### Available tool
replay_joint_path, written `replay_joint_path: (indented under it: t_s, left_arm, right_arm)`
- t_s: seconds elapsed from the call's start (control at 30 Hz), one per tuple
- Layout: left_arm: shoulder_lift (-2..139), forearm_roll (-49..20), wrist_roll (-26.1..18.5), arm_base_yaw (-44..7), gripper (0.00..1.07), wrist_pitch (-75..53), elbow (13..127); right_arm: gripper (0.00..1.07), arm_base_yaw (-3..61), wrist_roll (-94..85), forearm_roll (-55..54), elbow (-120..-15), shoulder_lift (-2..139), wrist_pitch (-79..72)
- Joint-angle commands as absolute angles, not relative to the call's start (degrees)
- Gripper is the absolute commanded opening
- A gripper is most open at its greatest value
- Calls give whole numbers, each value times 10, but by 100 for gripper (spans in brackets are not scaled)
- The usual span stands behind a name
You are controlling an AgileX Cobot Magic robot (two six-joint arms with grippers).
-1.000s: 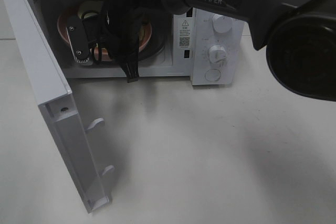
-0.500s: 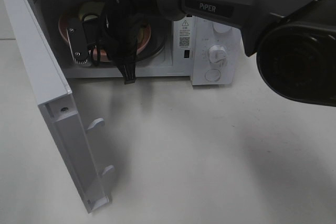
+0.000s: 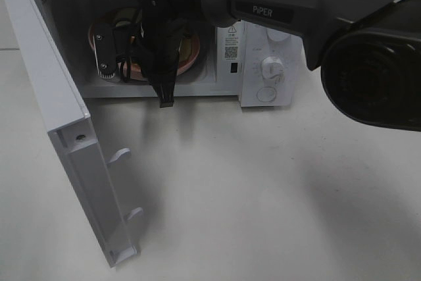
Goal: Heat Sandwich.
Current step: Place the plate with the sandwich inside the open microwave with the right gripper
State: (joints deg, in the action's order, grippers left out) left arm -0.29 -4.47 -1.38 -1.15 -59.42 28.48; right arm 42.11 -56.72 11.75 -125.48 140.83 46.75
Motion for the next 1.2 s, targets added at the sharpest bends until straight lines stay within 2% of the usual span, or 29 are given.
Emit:
replay_joint_path:
  t_s: [0.03,0.4,0.67,0.77,0.8,0.83,0.9,0.93,0.97,1.03,1.07,1.1,1.2]
  left_arm:
    - [-18,-45,-14,-16,101,-588,282]
    - [-18,-45,-14,-16,101,-588,282]
    - [-18,-45,-14,-16,101,-588,282]
    - [-18,-45,-14,-16,101,-588,282]
    - [-18,-45,-14,-16,101,-588,282]
    - [-18,-45,-14,-16,101,-588,282]
    - [-18,-45,-14,-16,101,-588,282]
    - [-18,-45,-14,-16,101,-588,282]
    - [-18,-45,-14,-16,101,-588,282]
    - [-18,-45,-14,-16,101,-588,282]
    - [-18,-45,-14,-16,101,-588,282]
    - [-18,-45,-14,-16,101,-588,282]
    - [-18,-45,-14,-16,101,-588,282]
  right_arm:
    - [2,418,-566,120,-1261,1405,453]
    - [5,414,-567,113,-1261,1411,450]
    - [16,414,-567,113,-1261,1411,450]
    - [28,414,-565,113,-1261,1411,452]
    - [36,414,-561,113,-1261,1409,453]
    - [36,414,-561,113,-1261,1409,453]
    - [43,414,-550,113,-1261,1408,453]
    - [51,414,-537,115,-1261,1408,451]
    - [51,414,-537,115,-1261,1408,451]
    - [59,414,-525,115,-1261,1407,452]
    - [66,414,-510,117,-1261,1405,451]
    - [66,414,-510,117,-1261,1405,451]
    - [76,414,-479,117,-1257,1399,450]
